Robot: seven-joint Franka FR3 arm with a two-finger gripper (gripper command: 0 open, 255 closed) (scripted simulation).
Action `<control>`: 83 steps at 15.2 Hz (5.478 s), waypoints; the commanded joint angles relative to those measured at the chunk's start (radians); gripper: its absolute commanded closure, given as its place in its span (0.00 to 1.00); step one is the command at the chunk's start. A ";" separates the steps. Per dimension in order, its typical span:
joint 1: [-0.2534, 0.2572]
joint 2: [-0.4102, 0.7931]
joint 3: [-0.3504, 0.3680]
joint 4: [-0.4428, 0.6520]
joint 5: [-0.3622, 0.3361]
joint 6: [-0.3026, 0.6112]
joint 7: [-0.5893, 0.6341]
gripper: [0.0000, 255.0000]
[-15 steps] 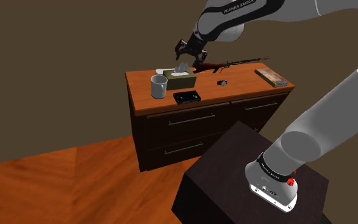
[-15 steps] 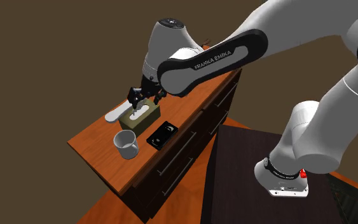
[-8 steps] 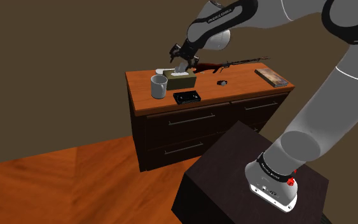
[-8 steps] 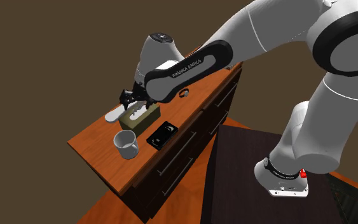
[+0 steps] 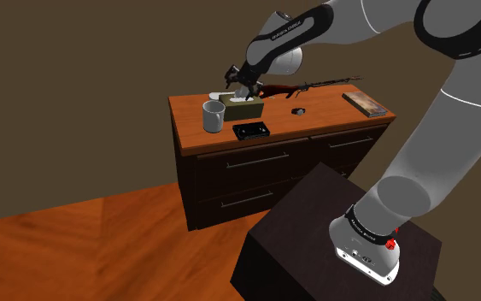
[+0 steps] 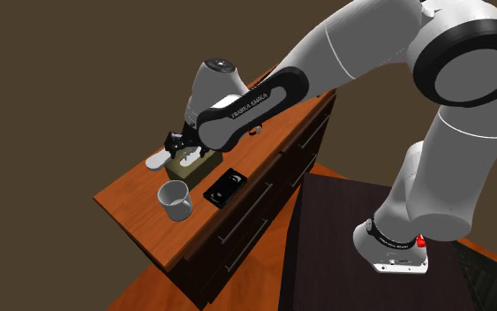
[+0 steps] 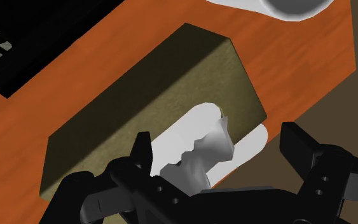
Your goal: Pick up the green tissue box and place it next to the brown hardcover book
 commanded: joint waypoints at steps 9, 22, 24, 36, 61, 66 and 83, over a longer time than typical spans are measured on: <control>0.000 0.002 0.000 0.001 0.000 0.001 0.000 1.00; 0.002 -0.053 -0.008 0.032 -0.025 -0.085 0.027 1.00; 0.002 -0.068 -0.009 0.043 -0.031 -0.109 0.034 1.00; 0.000 -0.136 -0.015 0.126 -0.061 -0.260 0.069 1.00; -0.026 -0.208 -0.043 0.343 -0.075 -0.554 0.064 1.00; -0.078 -0.244 -0.106 0.308 -0.032 -0.574 -0.067 1.00; -0.258 -0.177 -0.337 0.415 0.098 -0.722 -0.497 1.00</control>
